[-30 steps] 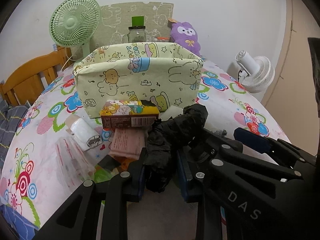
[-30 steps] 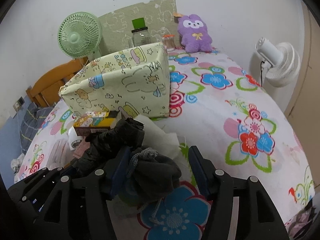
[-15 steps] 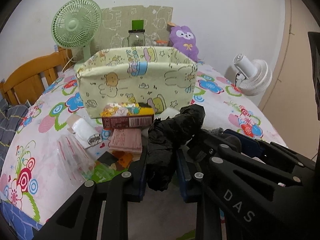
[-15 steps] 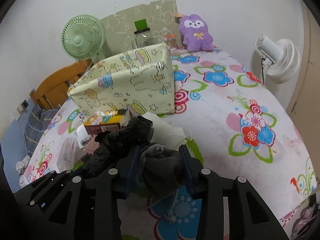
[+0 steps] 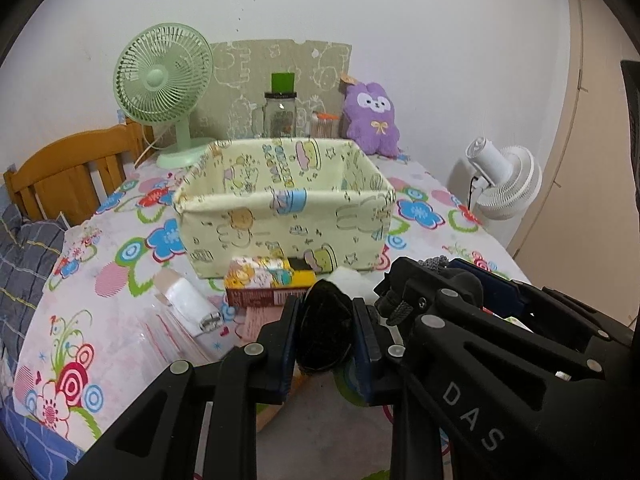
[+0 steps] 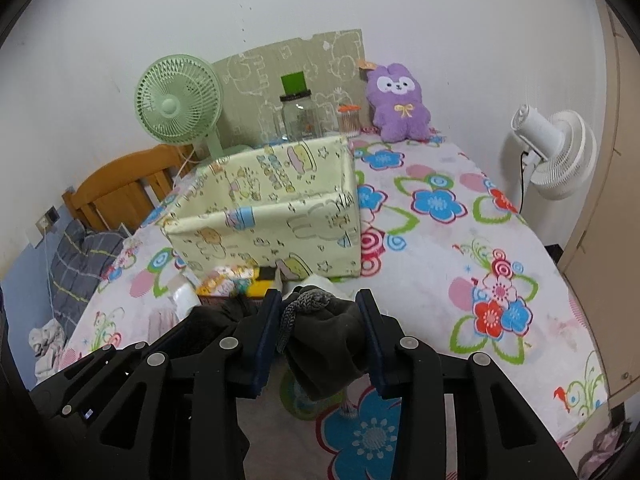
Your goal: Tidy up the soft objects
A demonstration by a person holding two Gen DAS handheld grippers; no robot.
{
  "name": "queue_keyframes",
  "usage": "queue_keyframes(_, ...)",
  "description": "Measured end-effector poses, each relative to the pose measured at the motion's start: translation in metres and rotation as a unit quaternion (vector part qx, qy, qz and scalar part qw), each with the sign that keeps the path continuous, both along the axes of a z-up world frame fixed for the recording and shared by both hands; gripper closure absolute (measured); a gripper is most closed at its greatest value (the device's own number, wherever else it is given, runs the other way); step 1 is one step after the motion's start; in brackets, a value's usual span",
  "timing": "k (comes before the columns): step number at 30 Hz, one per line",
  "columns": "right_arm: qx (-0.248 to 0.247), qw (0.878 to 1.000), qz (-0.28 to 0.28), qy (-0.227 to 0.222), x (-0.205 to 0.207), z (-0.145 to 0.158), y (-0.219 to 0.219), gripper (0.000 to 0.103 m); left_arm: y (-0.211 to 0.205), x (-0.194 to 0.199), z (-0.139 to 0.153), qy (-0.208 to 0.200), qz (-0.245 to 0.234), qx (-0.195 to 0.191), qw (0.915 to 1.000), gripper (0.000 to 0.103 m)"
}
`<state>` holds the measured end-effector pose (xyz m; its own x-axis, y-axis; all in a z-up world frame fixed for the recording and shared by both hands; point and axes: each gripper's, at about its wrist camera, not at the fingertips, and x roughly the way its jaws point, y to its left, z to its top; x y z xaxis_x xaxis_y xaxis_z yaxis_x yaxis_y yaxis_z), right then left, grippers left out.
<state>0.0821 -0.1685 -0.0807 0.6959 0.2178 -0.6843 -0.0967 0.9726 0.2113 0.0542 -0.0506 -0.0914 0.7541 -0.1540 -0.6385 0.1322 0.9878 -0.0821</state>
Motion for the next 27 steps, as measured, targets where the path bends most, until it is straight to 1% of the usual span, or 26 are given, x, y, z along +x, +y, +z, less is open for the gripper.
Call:
queue_keyframes(3, -0.001, 1.000, 0.001, -0.008, 0.000, 0.009, 0.001, 0.061, 0.001, 0.000, 0.008, -0.009, 0.001, -0.002, 1.0000, 0.080)
queue_keyframes(8, 0.000, 1.000, 0.002, -0.018, 0.002, 0.019, 0.004, 0.061, 0.004, 0.000, 0.014, -0.017, 0.001, -0.005, 0.9998, 0.086)
queue_keyframes(10, 0.000, 1.000, 0.002, -0.019, 0.002, 0.020, 0.004, 0.061, 0.005, 0.001, 0.014, -0.018, 0.001, -0.007, 0.9998, 0.087)
queue_keyframes(15, 0.003, 1.000, 0.002, -0.010, 0.003, 0.013, 0.006, 0.061, 0.008, 0.002, 0.003, -0.005, 0.002, -0.010, 0.9999, 0.087)
queue_keyframes(17, 0.002, 1.000, 0.000, -0.006, 0.002, 0.006, 0.005, 0.062, 0.009, 0.002, -0.004, 0.003, 0.001, -0.014, 0.9999, 0.082)
queue_keyframes(18, 0.002, 1.000, -0.001, -0.003, 0.001, 0.004, 0.004, 0.062, 0.010, 0.002, -0.007, 0.005, 0.002, -0.016, 0.9999, 0.073)
queue_keyframes(19, 0.003, 1.000, -0.002, 0.001, 0.001, -0.001, 0.003, 0.062, 0.011, 0.002, -0.010, 0.009, 0.005, -0.016, 0.9998, 0.069)
queue_keyframes(22, 0.005, 1.000, -0.004, 0.009, 0.001, -0.010, 0.001, 0.062, 0.014, 0.002, -0.018, 0.021, 0.012, -0.020, 0.9995, 0.064)
queue_keyframes(27, 0.009, 1.000, -0.006, 0.018, 0.001, -0.020, -0.004, 0.062, 0.013, 0.001, -0.024, 0.027, 0.016, -0.016, 0.9994, 0.061)
